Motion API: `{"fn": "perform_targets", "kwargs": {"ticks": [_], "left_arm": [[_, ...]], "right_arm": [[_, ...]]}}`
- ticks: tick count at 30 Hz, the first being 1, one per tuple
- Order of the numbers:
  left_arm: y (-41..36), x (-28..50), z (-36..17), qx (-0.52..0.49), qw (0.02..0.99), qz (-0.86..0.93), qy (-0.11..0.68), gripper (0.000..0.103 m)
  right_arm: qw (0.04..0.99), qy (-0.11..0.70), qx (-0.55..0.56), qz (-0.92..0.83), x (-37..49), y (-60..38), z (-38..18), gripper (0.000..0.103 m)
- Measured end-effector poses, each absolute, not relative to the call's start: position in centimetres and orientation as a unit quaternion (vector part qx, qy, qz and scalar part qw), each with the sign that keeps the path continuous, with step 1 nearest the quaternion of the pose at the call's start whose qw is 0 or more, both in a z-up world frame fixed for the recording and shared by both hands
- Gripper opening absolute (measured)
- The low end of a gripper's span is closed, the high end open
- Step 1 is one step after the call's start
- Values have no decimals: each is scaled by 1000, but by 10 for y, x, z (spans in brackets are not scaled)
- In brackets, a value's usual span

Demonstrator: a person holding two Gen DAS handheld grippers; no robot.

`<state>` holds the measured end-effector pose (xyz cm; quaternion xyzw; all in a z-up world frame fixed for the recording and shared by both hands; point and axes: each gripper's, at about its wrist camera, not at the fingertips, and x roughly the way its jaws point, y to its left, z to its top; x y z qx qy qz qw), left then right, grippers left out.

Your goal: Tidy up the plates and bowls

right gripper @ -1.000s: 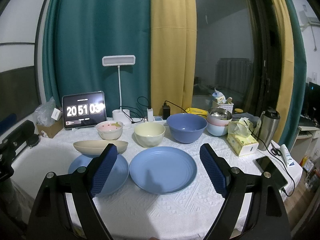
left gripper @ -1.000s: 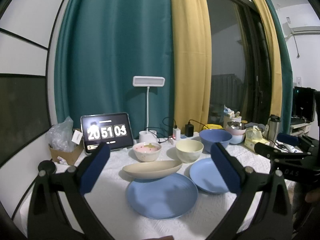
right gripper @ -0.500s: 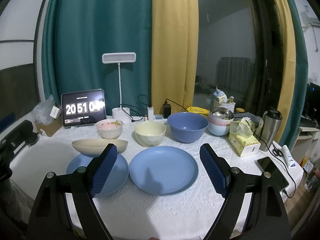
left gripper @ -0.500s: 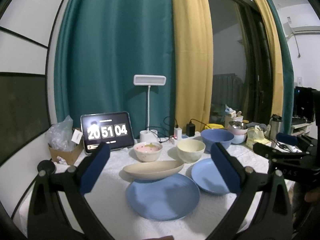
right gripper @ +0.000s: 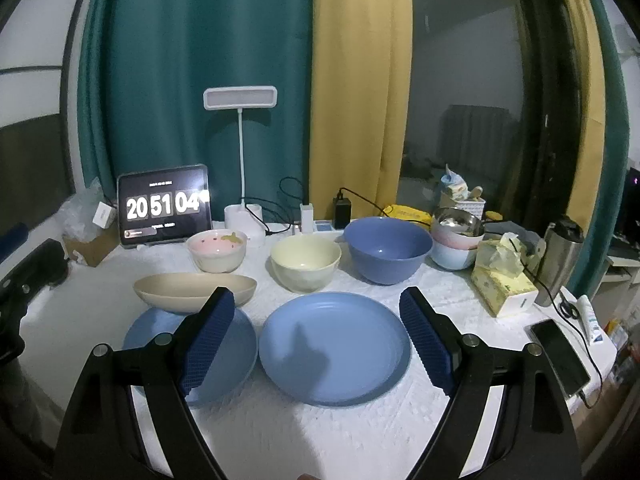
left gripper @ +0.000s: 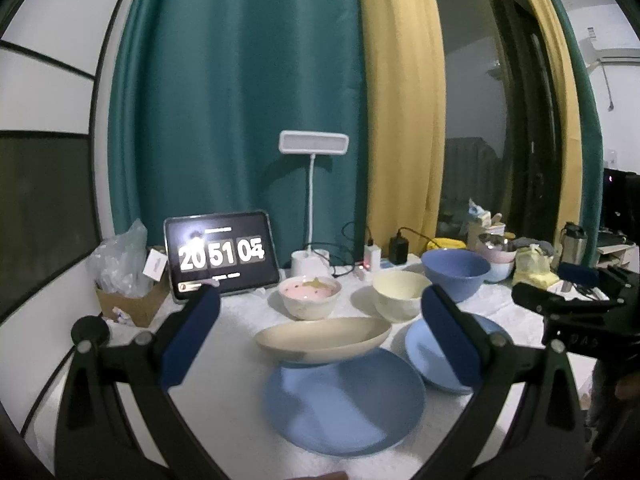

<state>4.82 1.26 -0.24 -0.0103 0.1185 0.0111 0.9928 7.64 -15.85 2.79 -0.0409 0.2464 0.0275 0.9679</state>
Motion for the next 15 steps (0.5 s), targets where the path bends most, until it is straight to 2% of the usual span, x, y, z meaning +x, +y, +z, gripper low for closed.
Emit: {"fn": "perform_targets", "kwargs": {"ticks": [15], "left_arm": [[42,104,-26,-14,987,26,155,101]], "right_arm": [[957,284,-50,35,139,-140,10,87]]}}
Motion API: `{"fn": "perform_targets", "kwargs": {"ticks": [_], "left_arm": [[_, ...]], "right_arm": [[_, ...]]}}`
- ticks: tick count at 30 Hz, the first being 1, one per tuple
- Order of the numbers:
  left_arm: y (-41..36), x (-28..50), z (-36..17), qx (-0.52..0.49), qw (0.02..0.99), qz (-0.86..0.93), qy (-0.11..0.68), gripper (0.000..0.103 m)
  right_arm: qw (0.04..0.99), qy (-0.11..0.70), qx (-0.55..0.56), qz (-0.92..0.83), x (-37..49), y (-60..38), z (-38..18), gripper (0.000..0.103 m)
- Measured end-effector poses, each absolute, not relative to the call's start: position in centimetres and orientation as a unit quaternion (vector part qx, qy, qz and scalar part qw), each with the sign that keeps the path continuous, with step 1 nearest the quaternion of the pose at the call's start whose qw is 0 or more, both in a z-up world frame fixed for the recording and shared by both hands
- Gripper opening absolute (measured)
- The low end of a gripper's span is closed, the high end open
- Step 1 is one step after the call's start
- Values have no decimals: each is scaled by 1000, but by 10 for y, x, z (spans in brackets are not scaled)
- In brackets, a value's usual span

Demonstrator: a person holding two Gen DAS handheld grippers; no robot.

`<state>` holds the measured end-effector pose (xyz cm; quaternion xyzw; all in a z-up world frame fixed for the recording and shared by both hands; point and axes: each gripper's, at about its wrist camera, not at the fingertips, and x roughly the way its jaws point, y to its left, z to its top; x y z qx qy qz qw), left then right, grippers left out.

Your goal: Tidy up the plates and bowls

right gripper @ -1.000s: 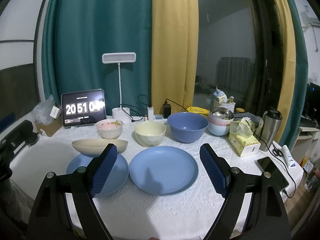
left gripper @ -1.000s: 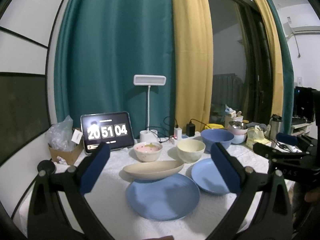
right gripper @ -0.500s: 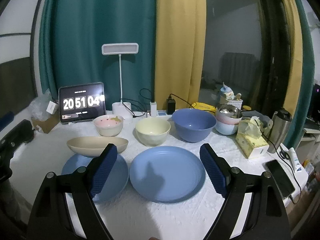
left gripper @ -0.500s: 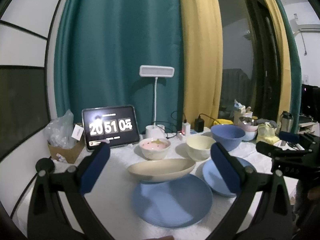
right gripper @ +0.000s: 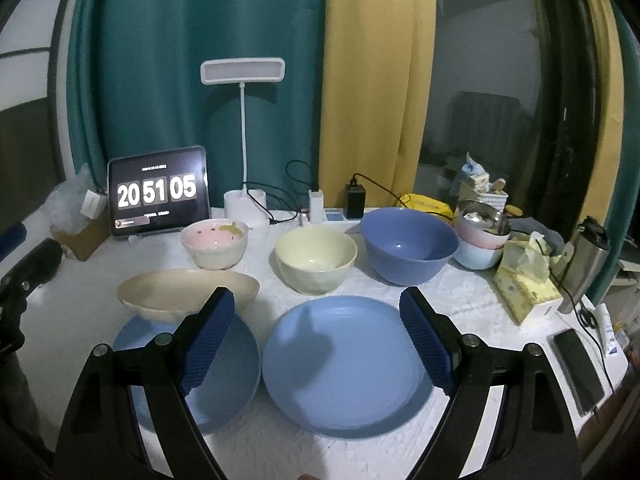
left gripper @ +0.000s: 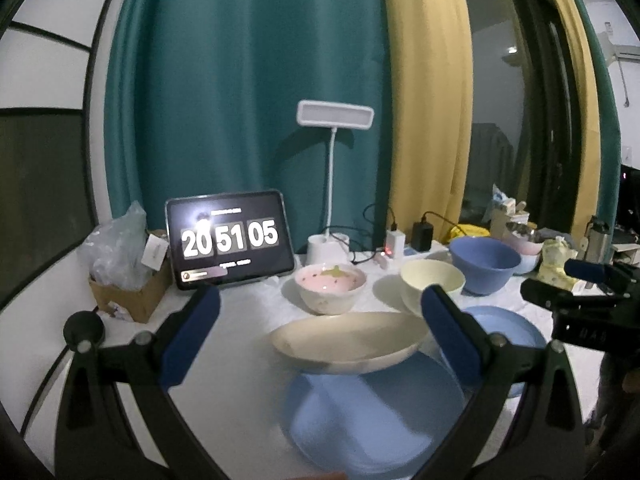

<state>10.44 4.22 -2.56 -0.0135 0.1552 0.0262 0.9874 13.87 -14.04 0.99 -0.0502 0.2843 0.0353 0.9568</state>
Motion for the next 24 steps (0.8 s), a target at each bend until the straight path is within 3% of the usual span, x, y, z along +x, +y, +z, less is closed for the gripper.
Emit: {"fn": "perform_targets", "kwargs": {"ticks": [24], "left_arm": [[94,216,-98,-72,950,26,303,101]], "right_arm": [[922,376,-35,79,244,-102,-54,87]]}}
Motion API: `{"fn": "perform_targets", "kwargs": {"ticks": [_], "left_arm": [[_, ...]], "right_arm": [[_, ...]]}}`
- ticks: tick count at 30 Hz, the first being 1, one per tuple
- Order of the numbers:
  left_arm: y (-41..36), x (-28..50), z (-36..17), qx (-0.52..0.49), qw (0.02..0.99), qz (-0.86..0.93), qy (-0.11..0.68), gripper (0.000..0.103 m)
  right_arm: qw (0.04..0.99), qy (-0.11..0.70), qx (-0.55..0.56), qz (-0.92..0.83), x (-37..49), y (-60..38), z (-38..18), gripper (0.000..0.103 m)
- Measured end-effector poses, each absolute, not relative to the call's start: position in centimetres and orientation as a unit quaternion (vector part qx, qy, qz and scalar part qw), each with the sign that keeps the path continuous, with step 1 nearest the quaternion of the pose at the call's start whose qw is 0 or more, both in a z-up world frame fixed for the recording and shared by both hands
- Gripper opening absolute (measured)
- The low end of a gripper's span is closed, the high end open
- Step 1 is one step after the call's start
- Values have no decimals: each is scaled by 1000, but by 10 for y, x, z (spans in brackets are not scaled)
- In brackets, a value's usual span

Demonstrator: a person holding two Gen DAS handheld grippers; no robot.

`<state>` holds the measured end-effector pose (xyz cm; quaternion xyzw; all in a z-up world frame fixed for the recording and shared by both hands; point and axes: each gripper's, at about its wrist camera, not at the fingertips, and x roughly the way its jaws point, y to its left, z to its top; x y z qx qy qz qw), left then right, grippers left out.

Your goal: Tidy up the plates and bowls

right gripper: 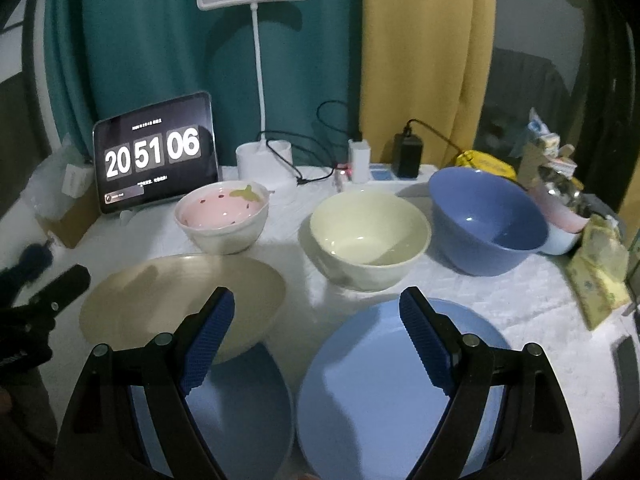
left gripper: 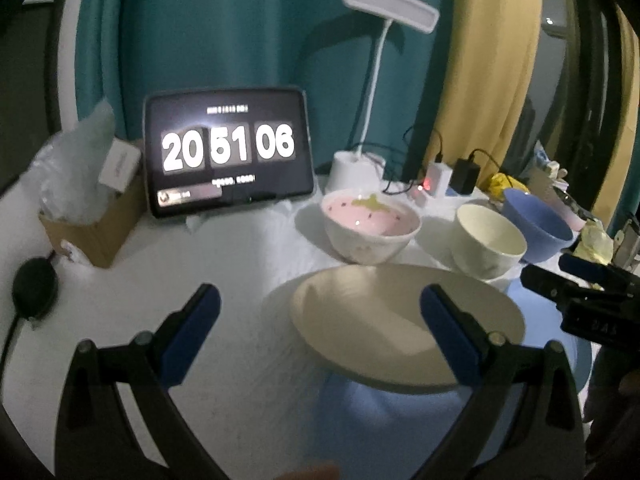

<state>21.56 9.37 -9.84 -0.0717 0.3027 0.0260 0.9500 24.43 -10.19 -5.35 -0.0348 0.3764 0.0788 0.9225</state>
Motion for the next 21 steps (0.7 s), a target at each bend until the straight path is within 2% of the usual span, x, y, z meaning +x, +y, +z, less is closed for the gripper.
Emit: {"fn": "perform_targets", "kwargs": {"ticks": [10,12,13,16,17,21], "left_arm": [[102,243,-124,-92,932,17,349,100],[102,247,-126,-92,931,16,352,96],[102,249,-127,-91,930,16,356,90],[103,253,-133,-99,923,11,370,85],[104,255,-135,-103,921,10,375,79],[103,258,-140,-106,917,11,384,68]], "right_arm": [[903,421,6,88,277,-95,-83,87],[898,429,13,91,281,-94,-89,87],[897,431,17,92,283,-93,-91,87],[895,435,15,97,287,-90,-98,87],[893,439,15,99,288,-89,-100,87],[884,454,27,104,292,-89,-110,86]]}}
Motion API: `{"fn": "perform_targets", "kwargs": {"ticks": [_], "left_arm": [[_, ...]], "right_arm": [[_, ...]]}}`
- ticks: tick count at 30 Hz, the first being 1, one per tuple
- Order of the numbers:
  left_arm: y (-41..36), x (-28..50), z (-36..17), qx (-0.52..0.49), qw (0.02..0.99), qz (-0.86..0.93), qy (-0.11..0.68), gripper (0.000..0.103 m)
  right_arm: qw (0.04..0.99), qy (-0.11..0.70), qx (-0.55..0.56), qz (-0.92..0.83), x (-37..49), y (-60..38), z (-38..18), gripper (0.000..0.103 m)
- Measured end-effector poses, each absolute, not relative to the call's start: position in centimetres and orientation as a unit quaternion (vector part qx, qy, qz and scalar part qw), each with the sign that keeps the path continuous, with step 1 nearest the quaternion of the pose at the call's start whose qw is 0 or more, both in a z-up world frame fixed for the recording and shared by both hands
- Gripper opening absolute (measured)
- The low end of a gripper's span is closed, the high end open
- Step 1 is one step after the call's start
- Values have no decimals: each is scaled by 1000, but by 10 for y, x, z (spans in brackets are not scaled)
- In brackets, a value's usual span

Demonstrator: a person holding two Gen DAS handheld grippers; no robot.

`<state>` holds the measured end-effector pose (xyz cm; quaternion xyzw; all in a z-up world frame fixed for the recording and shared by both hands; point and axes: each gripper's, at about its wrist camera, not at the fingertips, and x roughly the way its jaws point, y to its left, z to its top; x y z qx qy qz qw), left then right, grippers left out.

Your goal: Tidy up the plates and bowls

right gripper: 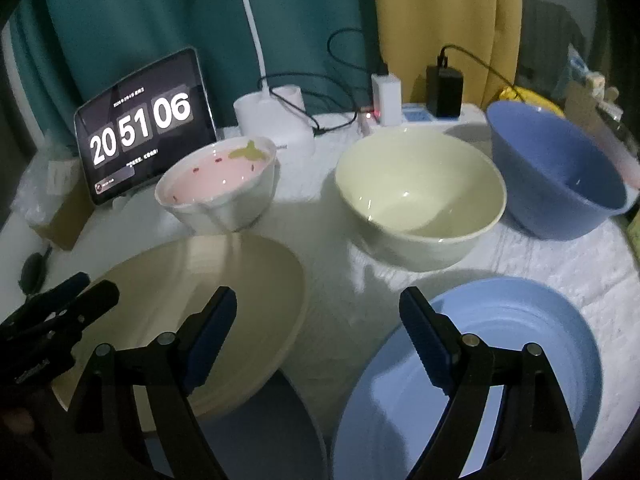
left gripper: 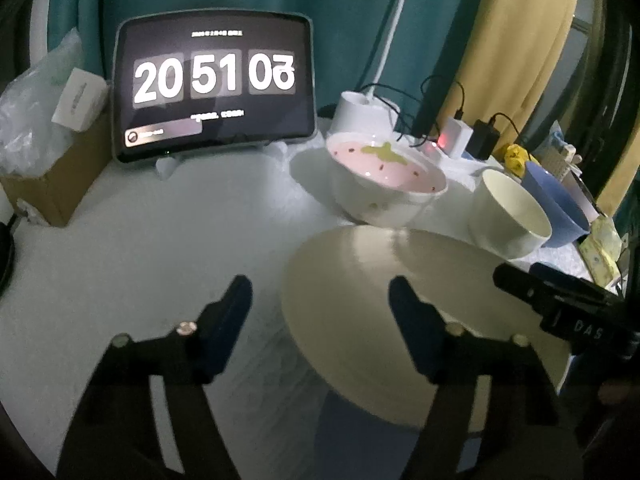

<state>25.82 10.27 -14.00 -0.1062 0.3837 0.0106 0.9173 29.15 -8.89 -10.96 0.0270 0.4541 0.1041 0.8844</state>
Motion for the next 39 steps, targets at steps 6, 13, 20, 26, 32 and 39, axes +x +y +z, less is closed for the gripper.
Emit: {"fn": "perform_targets", "kwargs": {"ticks": [6,13,20,26,32,39], "left_arm": [[98,261,-146,-103,912,11,396,50],[98,260,-145,-103,912,5,396,37],[95,254,-140,-92,917,1,388,37],[91,245,-136,-92,918,-5,385,37],[84,234,-130,-89,921,-8,378,37],[73,220,-121,-83,926,-13,367,37]], "right_arm": [[870,477,44,118,295,-89,-118,79],[862,489,42,131,293,-81,-123,45],[866,485,33,120,287,-80,-122,35],[868,481,31,116,277,-82,-119,34],[872,475,30,114,264,-85,-114,34],[878,465,34,112,248,-92,-105,34]]}}
